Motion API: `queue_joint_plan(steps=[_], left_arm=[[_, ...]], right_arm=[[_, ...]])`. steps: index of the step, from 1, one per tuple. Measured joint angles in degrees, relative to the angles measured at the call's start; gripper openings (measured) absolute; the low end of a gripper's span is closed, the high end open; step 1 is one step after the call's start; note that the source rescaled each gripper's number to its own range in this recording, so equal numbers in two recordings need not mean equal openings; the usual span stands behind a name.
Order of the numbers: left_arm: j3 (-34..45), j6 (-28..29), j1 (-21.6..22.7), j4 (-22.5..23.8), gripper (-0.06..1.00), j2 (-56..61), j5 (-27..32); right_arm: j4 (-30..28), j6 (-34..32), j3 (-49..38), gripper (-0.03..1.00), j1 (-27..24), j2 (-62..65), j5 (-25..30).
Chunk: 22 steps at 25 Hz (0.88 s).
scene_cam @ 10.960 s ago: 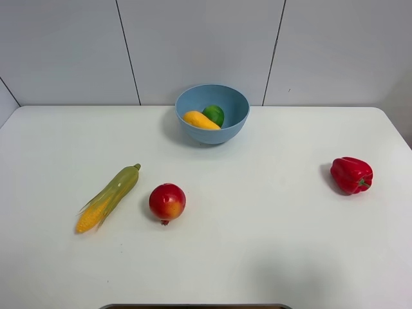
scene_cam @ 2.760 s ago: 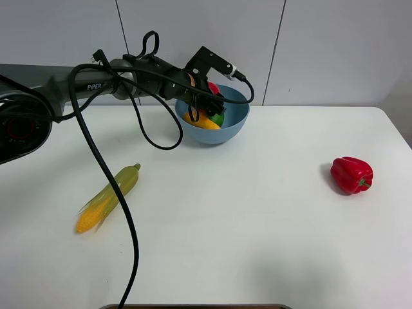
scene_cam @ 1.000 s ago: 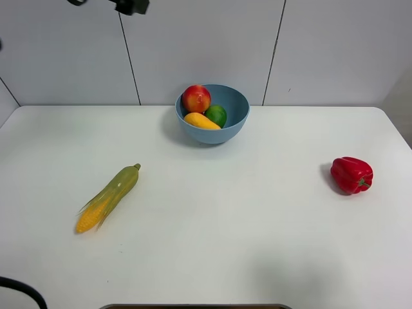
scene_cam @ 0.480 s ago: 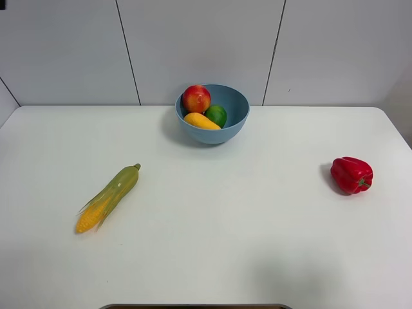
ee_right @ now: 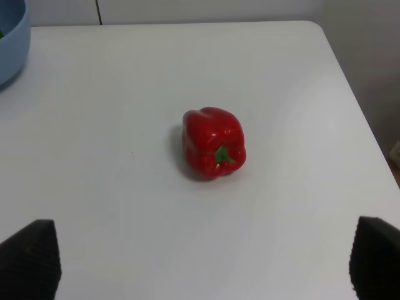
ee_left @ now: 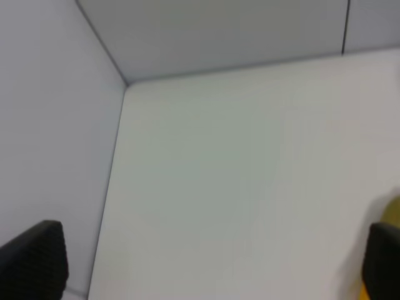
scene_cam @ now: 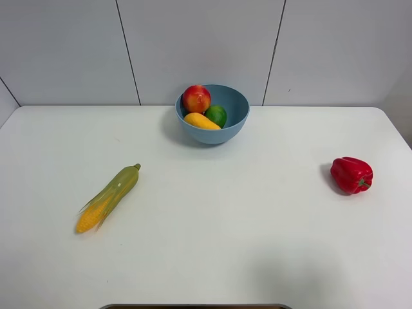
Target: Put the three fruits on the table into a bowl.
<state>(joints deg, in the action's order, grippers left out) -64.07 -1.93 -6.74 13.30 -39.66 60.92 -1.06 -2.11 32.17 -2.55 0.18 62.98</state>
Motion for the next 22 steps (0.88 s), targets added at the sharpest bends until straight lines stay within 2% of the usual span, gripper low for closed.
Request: queue_joint_plan(steps=[4, 13, 22], left_arm=[[5.1, 0.0, 0.0, -0.8, 0.85, 8.1, 1.9], [17.8, 1.9, 0.0, -6.0, 0.84, 21.5, 5.7], [31.2, 2.9, 0.0, -8.9, 0.85, 31.7, 2.5]], right_arm=[[0.0, 0.0, 0.0, 0.84, 0.0, 0.0, 0.0], [0.0, 0.0, 0.0, 0.84, 0.0, 0.0, 0.0], [0.0, 0.0, 0.0, 0.84, 0.0, 0.0, 0.0]])
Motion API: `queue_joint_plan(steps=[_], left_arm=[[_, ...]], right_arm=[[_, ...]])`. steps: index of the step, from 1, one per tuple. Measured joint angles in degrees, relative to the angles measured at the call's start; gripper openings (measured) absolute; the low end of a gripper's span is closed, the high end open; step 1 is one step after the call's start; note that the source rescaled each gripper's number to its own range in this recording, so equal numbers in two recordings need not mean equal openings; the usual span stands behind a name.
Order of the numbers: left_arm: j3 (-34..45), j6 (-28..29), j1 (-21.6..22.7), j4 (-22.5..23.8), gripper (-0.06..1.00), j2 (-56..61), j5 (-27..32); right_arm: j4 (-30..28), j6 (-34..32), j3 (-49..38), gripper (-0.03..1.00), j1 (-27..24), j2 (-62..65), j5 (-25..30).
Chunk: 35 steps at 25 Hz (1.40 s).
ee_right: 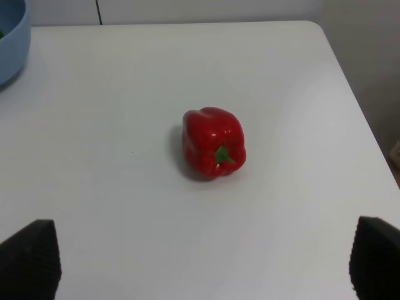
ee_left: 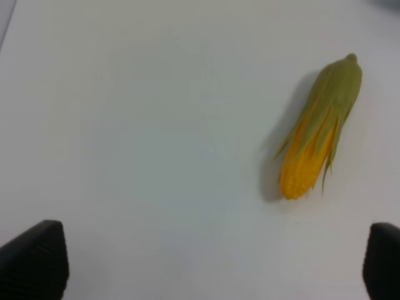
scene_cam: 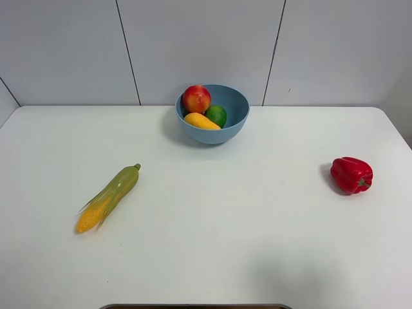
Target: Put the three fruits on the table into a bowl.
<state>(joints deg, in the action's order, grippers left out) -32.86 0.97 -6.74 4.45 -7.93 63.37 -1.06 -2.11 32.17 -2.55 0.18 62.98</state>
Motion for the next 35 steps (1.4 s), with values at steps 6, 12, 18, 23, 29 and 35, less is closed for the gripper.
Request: queue_joint_plan(steps=[6, 12, 18, 23, 29, 35], left_arm=[[5.4, 1.2, 0.0, -0.1, 0.85, 3.8, -0.6], [7.5, 3.4, 0.0, -0.1, 0.84, 4.5, -0.8], [7.5, 3.5, 0.0, -0.1, 0.84, 4.7, -1.0], [7.6, 3.5, 0.8, -0.1, 0.84, 7.3, -1.0], [7.6, 3.5, 0.8, -0.1, 0.84, 8.1, -1.0], [7.6, 3.6, 3.5, -0.1, 0.84, 8.1, -1.0]], right_arm=[[0.0, 0.0, 0.0, 0.84, 0.0, 0.0, 0.0], [0.0, 0.0, 0.0, 0.84, 0.0, 0.0, 0.0], [0.0, 0.0, 0.0, 0.84, 0.0, 0.0, 0.0], [0.0, 0.0, 0.0, 0.84, 0.0, 0.0, 0.0], [0.0, 0.0, 0.0, 0.84, 0.0, 0.0, 0.0], [0.0, 0.0, 0.0, 0.84, 0.0, 0.0, 0.0]])
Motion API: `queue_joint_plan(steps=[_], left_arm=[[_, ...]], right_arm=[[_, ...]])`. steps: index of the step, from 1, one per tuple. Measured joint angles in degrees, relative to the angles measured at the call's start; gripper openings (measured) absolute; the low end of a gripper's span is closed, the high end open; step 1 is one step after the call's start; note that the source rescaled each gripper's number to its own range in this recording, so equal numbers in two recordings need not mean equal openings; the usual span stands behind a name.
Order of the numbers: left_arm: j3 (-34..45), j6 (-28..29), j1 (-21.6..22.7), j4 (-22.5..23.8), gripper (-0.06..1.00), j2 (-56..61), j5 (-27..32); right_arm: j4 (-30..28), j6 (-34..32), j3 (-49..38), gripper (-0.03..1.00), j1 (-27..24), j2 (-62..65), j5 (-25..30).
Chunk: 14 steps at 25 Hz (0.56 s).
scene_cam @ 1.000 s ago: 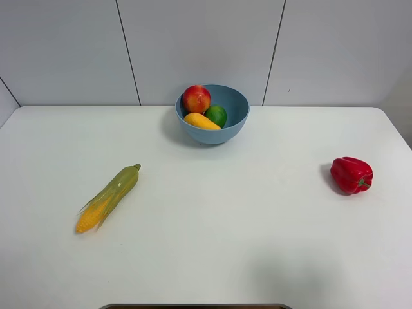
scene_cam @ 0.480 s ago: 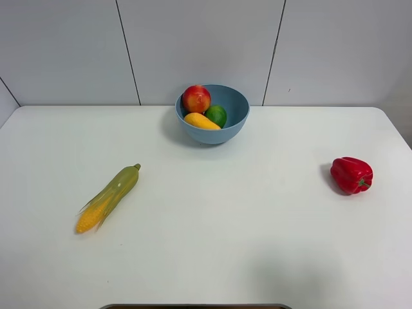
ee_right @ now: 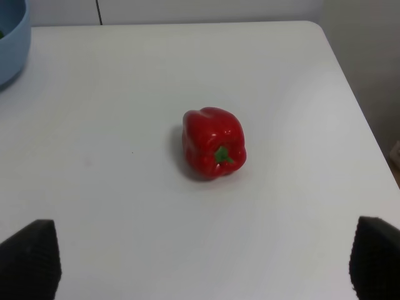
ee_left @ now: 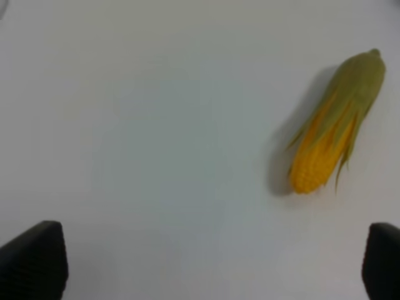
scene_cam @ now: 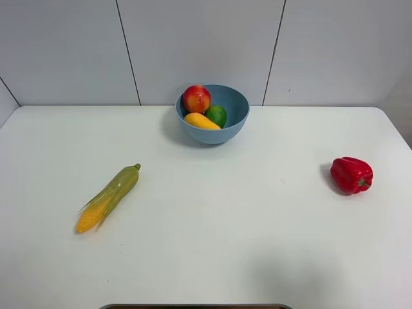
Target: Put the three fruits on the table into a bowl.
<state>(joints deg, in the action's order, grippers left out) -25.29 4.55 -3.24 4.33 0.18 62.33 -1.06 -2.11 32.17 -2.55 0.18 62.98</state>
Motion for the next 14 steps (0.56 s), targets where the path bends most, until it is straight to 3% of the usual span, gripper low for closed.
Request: queue_joint_plan(steps=[14], left_arm=[[0.0, 0.0, 1.8, 0.0, 0.84, 0.0, 0.0]], right_arm=[[0.0, 0.0, 0.0, 0.84, 0.0, 0.0, 0.0]])
